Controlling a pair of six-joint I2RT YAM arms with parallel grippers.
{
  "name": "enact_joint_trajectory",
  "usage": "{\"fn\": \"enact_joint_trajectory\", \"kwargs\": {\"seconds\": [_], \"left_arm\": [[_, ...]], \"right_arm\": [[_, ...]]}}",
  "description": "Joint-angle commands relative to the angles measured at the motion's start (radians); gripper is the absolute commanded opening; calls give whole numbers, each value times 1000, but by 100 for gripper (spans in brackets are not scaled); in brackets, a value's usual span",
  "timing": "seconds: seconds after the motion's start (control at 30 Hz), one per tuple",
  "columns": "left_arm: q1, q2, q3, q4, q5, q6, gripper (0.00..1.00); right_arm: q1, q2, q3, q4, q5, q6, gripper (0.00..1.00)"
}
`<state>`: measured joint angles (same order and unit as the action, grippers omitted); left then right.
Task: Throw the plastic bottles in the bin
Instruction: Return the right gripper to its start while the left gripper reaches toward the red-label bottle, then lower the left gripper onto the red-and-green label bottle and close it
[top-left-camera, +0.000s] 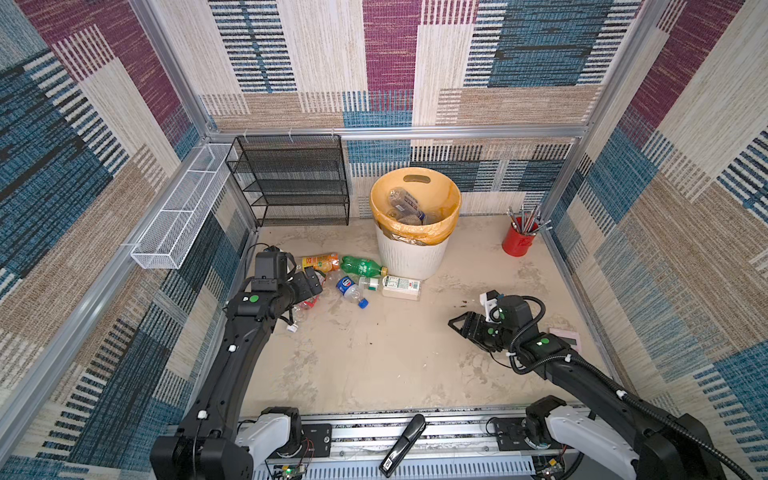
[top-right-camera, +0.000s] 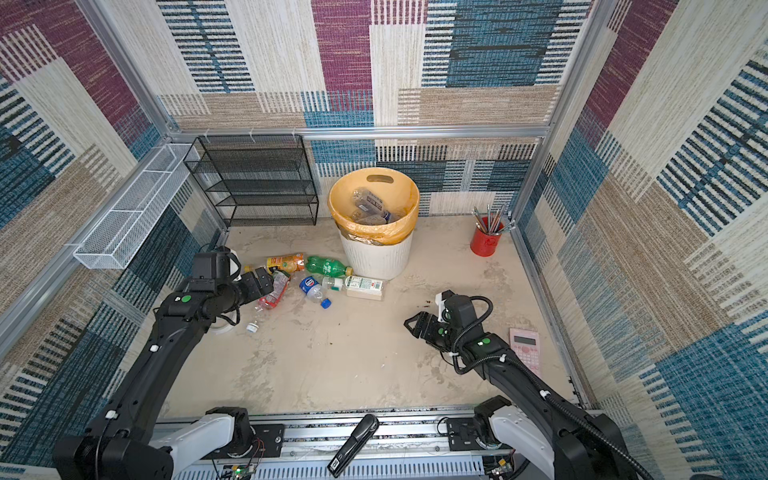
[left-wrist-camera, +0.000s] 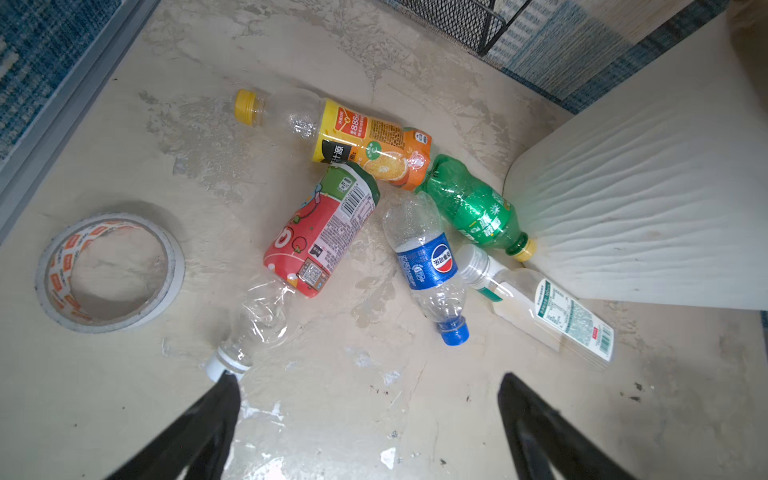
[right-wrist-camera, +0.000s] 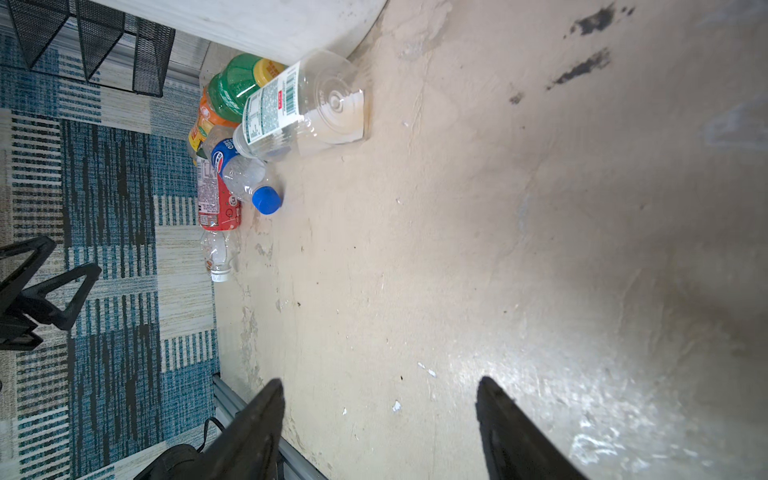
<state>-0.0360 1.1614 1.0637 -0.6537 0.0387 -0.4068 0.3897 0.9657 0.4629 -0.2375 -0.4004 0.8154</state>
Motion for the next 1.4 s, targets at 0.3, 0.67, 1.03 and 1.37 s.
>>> {"fn": "enact_joint_trajectory", "kwargs": {"seconds": [0.3, 0.67, 1.03, 1.37], "left_arm": [[55, 251, 113, -106, 50, 317, 95], [59, 474, 245, -194, 27, 447, 97], [59, 630, 301, -216, -47, 507, 93], [59, 701, 323, -215, -80, 545, 88]], "right_arm": [[1, 14, 21, -2, -11, 27, 74], [5, 24, 36, 1, -19, 21, 73], [9, 48, 62, -7, -9, 30, 73], [10, 54, 62, 4, 7, 42, 72]]}}
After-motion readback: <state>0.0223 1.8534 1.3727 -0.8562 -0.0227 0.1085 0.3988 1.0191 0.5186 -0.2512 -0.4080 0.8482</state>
